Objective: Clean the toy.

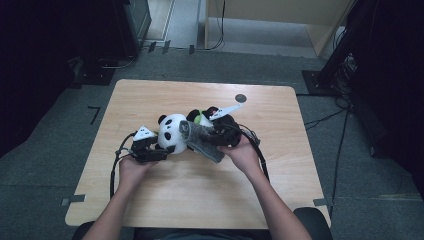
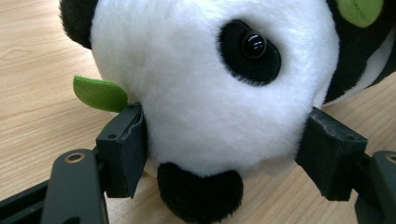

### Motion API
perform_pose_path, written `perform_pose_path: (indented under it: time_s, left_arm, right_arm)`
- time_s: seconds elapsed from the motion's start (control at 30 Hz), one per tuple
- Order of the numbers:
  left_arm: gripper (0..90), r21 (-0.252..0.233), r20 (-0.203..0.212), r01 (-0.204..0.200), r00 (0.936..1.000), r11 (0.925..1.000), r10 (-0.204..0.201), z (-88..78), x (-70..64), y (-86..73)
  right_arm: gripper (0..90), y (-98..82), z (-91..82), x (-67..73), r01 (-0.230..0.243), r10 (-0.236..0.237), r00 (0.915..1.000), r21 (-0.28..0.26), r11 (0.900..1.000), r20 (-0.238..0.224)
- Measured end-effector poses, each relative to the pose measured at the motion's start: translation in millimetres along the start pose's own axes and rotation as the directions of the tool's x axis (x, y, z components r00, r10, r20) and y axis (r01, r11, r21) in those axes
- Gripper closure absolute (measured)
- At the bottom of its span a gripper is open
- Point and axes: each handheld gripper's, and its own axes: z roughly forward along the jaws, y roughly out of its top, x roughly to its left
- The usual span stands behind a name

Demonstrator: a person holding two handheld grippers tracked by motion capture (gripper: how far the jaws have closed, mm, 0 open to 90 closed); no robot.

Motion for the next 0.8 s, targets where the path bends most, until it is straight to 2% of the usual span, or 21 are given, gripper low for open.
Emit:
perform_pose_path:
  time_s: [0.13, 0.23, 0.4, 0.5, 0.67, 0.8]
  left_arm:
    - [25.0, -0.002, 0.002, -0.001, 1.0000, 1.0000, 0.001, 0.1, 0.3, -0.1]
    - [25.3, 0.000, 0.002, -0.005, 1.0000, 1.0000, 0.005, 0.2, 0.4, 0.1]
    - [25.2, 0.009, 0.003, -0.015, 0.9999, 0.9999, 0.015, -0.2, 0.7, 1.1]
    - [25.2, 0.001, 0.011, 0.002, 0.9999, 1.0000, -0.002, 0.0, 2.0, 1.0]
    - [25.3, -0.005, 0.010, 0.006, 0.9999, 1.0000, -0.006, 0.1, 2.5, 1.7]
    - [26.1, -0.008, 0.006, 0.004, 1.0000, 1.0000, -0.004, -0.2, 1.5, 2.3]
  right_arm:
    - [77.0, -5.7, -0.4, -6.1, -0.015, 0.015, 0.9999, 0.000, 1.000, 0.008]
    - [77.3, -10.1, -5.7, -12.2, -0.018, 0.018, 0.9992, 0.008, 1.000, 0.034]
    - [77.4, -21.1, -19.5, -23.9, -0.053, 0.054, 0.9966, -0.005, 0.999, 0.063]
    - [77.4, -30.1, -29.2, -31.7, -0.078, 0.077, 0.9921, 0.007, 0.997, 0.099]
    - [77.4, -40.1, -38.2, -37.9, -0.095, 0.096, 0.9906, -0.007, 0.995, 0.098]
    - [77.5, -38.0, -46.7, -36.3, -0.099, 0.102, 0.9916, -0.042, 0.994, 0.080]
